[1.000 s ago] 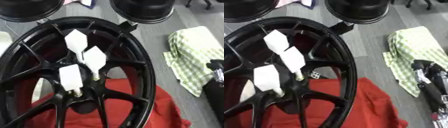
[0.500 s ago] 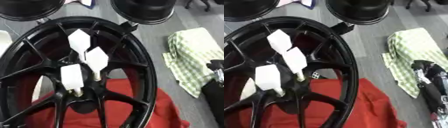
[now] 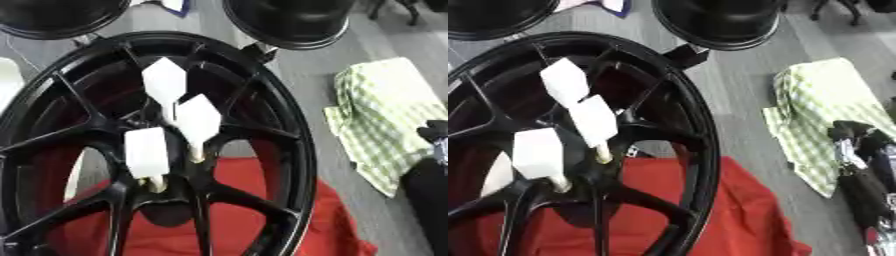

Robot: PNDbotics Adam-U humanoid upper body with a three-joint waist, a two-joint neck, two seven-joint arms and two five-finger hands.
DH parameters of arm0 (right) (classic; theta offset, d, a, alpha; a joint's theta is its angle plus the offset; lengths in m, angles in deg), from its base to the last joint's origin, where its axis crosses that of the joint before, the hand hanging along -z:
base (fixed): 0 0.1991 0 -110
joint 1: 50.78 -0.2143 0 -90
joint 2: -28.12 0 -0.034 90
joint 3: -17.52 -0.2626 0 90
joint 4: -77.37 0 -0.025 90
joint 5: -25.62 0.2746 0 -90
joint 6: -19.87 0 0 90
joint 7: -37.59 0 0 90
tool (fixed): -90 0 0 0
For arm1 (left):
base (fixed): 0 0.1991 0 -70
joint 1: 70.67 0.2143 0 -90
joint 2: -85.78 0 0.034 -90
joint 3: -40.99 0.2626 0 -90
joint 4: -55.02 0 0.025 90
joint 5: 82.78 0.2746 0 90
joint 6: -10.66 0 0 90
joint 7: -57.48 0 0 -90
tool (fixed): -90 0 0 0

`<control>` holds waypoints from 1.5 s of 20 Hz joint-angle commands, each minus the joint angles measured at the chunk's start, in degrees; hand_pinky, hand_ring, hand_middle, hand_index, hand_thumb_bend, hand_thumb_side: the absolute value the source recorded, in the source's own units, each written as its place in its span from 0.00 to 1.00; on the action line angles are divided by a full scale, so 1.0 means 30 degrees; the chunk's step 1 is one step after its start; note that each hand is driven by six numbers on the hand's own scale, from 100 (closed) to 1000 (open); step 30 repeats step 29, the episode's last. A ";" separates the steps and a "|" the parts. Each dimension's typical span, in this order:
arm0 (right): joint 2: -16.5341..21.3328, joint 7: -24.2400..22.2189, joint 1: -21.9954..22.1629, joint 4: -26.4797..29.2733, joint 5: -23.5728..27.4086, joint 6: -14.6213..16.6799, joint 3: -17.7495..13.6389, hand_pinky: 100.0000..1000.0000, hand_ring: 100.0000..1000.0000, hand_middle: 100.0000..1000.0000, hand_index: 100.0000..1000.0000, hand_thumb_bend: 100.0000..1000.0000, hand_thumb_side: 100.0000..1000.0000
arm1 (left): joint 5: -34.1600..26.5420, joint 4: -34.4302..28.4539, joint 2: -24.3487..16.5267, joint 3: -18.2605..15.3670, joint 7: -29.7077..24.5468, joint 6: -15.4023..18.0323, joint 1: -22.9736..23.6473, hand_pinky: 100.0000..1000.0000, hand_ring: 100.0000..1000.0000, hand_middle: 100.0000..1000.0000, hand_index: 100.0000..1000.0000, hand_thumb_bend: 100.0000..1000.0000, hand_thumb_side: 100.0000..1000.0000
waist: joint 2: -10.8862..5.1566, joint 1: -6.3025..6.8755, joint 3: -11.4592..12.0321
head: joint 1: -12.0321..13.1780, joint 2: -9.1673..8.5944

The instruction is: Pull the pin out of the wheel hub.

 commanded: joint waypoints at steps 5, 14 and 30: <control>0.0160 -0.0004 -0.0016 0.0358 0.0205 0.0044 -0.0142 0.86 0.74 0.51 0.65 0.00 0.41 | -0.0115 -0.0442 -0.0122 -0.0384 0.0138 0.0722 0.0316 0.78 0.76 0.81 0.87 0.29 0.73 | -0.0295 0.0049 -0.0010 | 0.0324 -0.0001; 0.0208 0.0064 0.0037 0.0358 0.0342 0.0045 -0.0196 0.86 0.74 0.51 0.65 0.00 0.41 | -0.0152 -0.0908 -0.0085 -0.0466 -0.0033 0.1490 0.0379 0.77 0.75 0.80 0.86 0.27 0.81 | -0.0464 0.0031 0.0010 | 0.0364 -0.0013; 0.0271 -0.0044 -0.0103 0.0358 0.0450 0.0027 -0.0099 0.86 0.74 0.51 0.65 0.00 0.41 | -0.4542 -0.8413 0.1859 0.1349 0.7795 0.4369 -0.0287 0.69 0.61 0.66 0.68 0.00 0.64 | -0.0466 0.0042 0.0044 | 0.0055 -0.0012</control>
